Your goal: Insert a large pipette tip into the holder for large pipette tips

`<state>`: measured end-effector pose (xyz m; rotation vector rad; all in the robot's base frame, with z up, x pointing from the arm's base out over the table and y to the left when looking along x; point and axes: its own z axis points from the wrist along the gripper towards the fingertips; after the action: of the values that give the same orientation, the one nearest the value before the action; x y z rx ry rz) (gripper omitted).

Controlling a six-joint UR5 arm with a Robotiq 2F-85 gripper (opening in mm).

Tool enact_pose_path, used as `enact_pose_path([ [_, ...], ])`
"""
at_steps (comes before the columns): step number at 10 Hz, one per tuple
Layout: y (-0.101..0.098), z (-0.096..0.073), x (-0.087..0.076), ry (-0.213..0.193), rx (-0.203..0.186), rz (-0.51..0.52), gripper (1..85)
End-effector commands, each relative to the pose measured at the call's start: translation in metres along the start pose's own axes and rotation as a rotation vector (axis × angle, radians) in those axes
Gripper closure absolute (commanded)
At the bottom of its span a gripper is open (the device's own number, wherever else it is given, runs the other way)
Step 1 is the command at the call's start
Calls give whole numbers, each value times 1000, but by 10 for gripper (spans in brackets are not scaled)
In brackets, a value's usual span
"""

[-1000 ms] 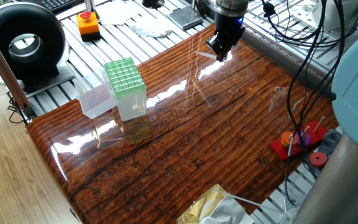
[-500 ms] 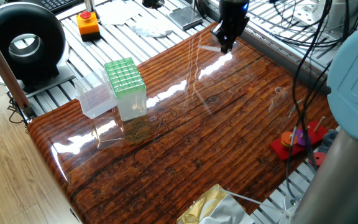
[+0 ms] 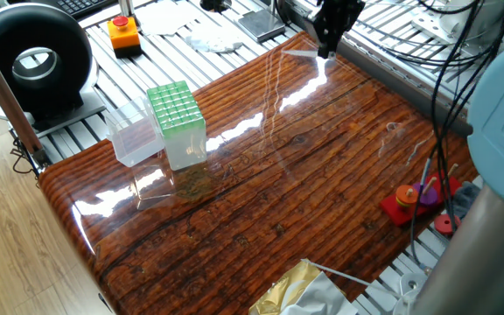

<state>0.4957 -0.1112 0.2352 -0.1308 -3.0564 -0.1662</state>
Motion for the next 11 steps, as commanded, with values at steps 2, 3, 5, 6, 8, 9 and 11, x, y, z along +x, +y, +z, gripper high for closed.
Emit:
enact_pose_path([
  [2, 23, -37, 24, -44, -53, 18, 847],
  [3, 21, -44, 30, -56, -45, 21, 847],
  [5, 19, -52, 38, -76, -40, 27, 847],
  [6, 20, -52, 38, -76, -41, 28, 847],
  [8, 20, -49, 38, -67, -39, 23, 847],
  [9, 21, -48, 37, -67, -39, 25, 847],
  [11, 22, -47, 33, -71, -41, 20, 847],
])
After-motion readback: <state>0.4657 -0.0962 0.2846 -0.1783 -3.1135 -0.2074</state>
